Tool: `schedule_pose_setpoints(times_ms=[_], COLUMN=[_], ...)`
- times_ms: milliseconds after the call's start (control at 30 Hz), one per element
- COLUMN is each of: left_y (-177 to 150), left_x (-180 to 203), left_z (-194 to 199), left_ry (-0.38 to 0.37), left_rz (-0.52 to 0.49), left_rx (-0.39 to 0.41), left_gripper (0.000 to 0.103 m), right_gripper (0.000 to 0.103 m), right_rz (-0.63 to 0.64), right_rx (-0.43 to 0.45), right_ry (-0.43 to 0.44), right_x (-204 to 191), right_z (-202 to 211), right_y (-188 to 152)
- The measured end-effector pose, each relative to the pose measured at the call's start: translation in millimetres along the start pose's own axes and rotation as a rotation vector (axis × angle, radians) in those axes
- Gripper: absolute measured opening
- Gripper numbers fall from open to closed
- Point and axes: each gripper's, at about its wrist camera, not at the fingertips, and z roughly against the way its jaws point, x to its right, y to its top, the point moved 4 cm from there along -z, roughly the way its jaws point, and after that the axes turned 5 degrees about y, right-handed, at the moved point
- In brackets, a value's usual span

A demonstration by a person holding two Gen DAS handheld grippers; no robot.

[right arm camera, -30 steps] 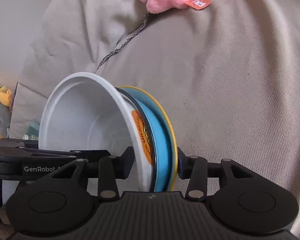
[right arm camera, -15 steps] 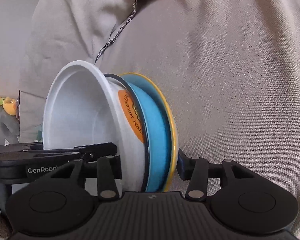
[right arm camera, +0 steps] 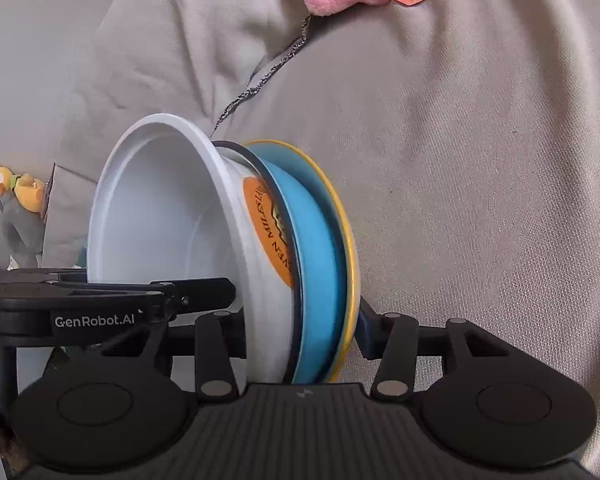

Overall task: Organize plates and bowls
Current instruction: 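Lift the bowl stack with both tools and carry it tilted toward the steel bowl, then lower the bowl stack into the steel bowl on the floral plate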

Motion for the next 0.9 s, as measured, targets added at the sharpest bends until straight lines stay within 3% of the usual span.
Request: schedule_pose_setpoints(times_ms=[233, 500, 700, 900], left_y=[-12, -61, -101, -124], left_x=[-21, -109, -177, -210], left_z=[38, 80, 62, 17], left_ry=[-0.005, 0.041, 0.012, -0.069], left_rz=[0.021, 0.136, 0.268, 0.329], left_rx=[0.059, 0.102, 0.074, 0.043], left_gripper=[0.052, 0.053, 0.052, 0.049], right_gripper=[0.047, 0.048, 0.048, 0.048], right_rz=[0.072, 0.218, 0.291, 0.308], right_rx=[0.022, -0.024, -0.126, -0.239], right_ry=[-0.003, 0.045, 0.035, -0.08], right_x=[-36, -123, -172, -184], right_z=[16, -8, -62, -113], right_y=[-2, -17, -32, -50])
